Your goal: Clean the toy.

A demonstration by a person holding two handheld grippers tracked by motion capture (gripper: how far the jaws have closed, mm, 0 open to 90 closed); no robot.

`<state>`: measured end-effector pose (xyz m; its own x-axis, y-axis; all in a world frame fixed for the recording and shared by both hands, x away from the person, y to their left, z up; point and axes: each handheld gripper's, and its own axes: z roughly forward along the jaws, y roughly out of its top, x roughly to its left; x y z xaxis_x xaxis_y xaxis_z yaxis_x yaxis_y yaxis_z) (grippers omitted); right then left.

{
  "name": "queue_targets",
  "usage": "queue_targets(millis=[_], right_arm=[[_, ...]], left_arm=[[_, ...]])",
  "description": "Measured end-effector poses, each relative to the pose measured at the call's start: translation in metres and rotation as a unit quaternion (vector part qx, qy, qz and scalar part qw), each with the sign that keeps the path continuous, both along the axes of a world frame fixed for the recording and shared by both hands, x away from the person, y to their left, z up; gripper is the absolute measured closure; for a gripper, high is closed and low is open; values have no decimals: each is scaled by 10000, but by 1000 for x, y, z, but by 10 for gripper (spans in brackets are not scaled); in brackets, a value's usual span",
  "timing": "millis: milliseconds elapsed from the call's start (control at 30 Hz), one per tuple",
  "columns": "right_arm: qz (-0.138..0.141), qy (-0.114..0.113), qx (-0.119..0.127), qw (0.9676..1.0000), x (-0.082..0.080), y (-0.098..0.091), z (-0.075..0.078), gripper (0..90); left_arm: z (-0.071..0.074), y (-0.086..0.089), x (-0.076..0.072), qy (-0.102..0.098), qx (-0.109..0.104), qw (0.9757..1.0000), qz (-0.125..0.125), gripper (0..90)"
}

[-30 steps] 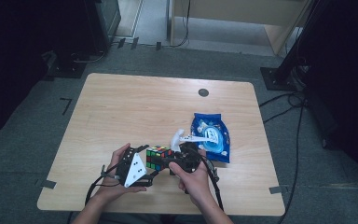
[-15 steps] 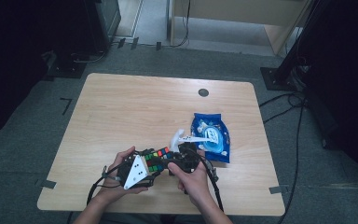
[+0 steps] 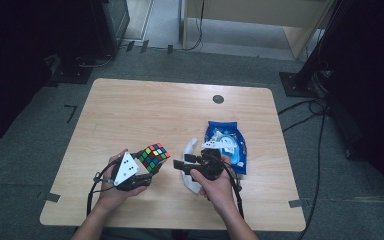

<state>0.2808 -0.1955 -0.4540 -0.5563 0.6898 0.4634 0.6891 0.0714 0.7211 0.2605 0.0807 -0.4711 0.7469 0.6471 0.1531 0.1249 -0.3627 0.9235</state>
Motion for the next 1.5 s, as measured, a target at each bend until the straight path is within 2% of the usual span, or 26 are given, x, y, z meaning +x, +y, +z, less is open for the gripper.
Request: queue_targets(millis=[67, 100, 133, 233, 333, 433, 500, 533, 567, 633, 667, 700, 767, 833, 900, 933, 967, 1033, 1067, 1100, 1133, 1167, 1233, 1333, 1400, 1500], right_arm=[[-213, -80, -747, 9969, 1, 0, -9, 551], [-228, -66, -973, 9950, 3, 0, -14, 607], [-215, 25, -1318, 9910, 5, 1, -21, 640], [-51, 353, -1727, 9843, 8, 2, -34, 745], [59, 415, -2076, 9773, 7, 6, -41, 799], [128, 448, -2086, 9769, 6, 10, -43, 796], [153, 399, -1939, 9801, 5, 18, -46, 732], [153, 399, -1939, 9801, 5, 18, -46, 732], [190, 470, -1384, 9891, 5, 25, -50, 660], [422, 524, -646, 9956, 7, 30, -56, 599], [524, 545, -373, 9964, 7, 31, -57, 597], [568, 495, -280, 9968, 7, 31, -56, 585], [436, 7, -330, 9985, 7, 28, -49, 541], [231, -271, -306, 9989, 8, 22, -44, 531], [205, -628, -471, 9967, 11, 19, -41, 453], [242, -845, -711, 9936, 13, 20, -41, 426], [287, -1137, -995, 9881, 13, 24, -43, 406], [352, -1347, -1325, 9814, 15, 31, -47, 351], [352, -1347, -1325, 9814, 15, 31, -47, 351], [511, -1463, -1666, 9738, 19, 39, -51, 359], [584, -1485, -1814, 9704, 21, 41, -54, 361], [635, -1492, -1854, 9692, 22, 43, -56, 361], [648, -1337, -1941, 9697, 25, 44, -61, 350], [700, -1221, -2067, 9682, 27, 43, -66, 345], [655, -1112, -2006, 9711, 27, 41, -66, 363], [593, -1097, -2030, 9712, 25, 38, -65, 443]], left_arm=[[0, 0, 0, 1, 19, 10000, -10, 340], [0, 0, 0, 0, 54, 10000, -28, 340], [-1, -1, -1, -3, 69, 10000, -47, 340], [-2, -4, -2, -11, 94, 9999, -119, 340], [-2, -5, -2, 6, 116, 9998, -156, 340], [-2, -5, -2, 12, 107, 9998, -153, 340], [-2, -5, -2, 11, 94, 9998, -147, 340], [-2, -4, -1, 10, 88, 9999, -137, 340], [-2, -4, -1, 9, 94, 9999, -117, 340], [-2, -3, 0, 4, 119, 9999, -92, 340], [-2, -2, 0, 2, 119, 9999, -80, 340], [-1, -1, -1, 0, 71, 10000, -66, 340], [0, 2, 0, -18, 43, 10000, -43, 340], [-1, 4, 1, 4, 19, 10000, -9, 340], [-1, 5, 2, 15, 37, 10000, -1, 340], [-1, 5, 2, 28, 32, 10000, 0, 340], [-2, 5, 2, 29, 38, 10000, -5, 340], [-2, 4, 1, 27, 58, 10000, -20, 340], [-2, 4, 1, 27, 58, 10000, -20, 340], [-2, 3, 1, 37, 32, 10000, -40, 340], [-2, 3, 0, 35, 30, 10000, -49, 340], [-2, 3, 0, 35, 62, 10000, -65, 340], [-2, 3, 0, 44, 74, 9999, -71, 340], [-3, 3, 1, 61, 75, 9999, -86, 340], [-3, 2, 1, 82, 71, 9999, -92, 340], [-3, 1, 1, 105, 48, 9999, -122, 340]])
